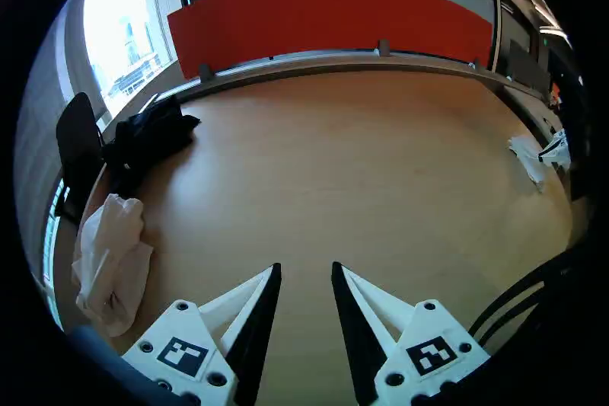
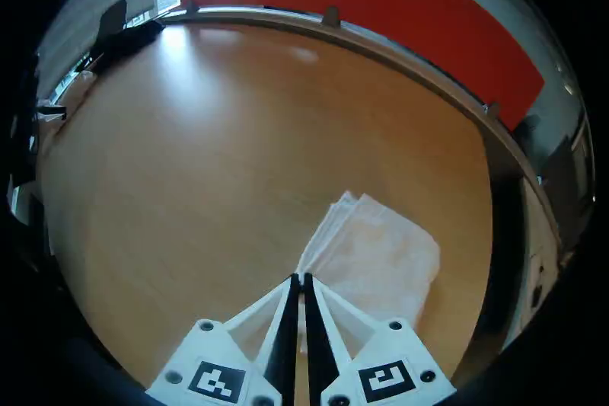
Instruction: Fold towel
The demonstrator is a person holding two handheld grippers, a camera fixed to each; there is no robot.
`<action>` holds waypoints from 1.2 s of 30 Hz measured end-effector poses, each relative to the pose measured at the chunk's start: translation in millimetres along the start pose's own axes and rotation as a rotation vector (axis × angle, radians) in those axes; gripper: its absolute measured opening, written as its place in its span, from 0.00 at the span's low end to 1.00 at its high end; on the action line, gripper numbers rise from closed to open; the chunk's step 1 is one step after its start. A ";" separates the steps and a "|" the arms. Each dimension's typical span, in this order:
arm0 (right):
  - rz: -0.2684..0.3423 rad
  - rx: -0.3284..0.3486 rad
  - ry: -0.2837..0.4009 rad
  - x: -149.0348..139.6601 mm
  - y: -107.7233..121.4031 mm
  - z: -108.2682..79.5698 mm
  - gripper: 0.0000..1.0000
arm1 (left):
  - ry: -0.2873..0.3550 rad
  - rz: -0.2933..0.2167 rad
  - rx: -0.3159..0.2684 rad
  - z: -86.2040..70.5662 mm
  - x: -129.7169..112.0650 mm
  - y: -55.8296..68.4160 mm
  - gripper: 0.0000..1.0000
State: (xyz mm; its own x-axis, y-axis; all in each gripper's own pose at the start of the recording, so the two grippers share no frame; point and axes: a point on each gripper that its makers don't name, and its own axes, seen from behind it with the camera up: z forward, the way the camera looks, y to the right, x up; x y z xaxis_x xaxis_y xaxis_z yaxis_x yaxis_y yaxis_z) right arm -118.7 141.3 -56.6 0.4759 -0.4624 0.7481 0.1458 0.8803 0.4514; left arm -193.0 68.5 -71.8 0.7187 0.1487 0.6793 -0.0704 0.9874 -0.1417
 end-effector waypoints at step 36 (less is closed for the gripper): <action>0.001 0.019 -0.043 -24.2 -9.3 -3.5 0.09 | 0.001 0.004 0.004 -2.7 0.6 -2.1 0.48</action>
State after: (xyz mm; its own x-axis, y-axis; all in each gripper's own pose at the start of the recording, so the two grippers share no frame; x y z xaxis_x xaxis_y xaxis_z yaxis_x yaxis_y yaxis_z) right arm -128.6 144.7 -80.6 0.4379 -0.4659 0.7689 0.1288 0.8789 0.4592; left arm -190.6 66.3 -73.0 0.7192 0.1529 0.6777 -0.0764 0.9870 -0.1416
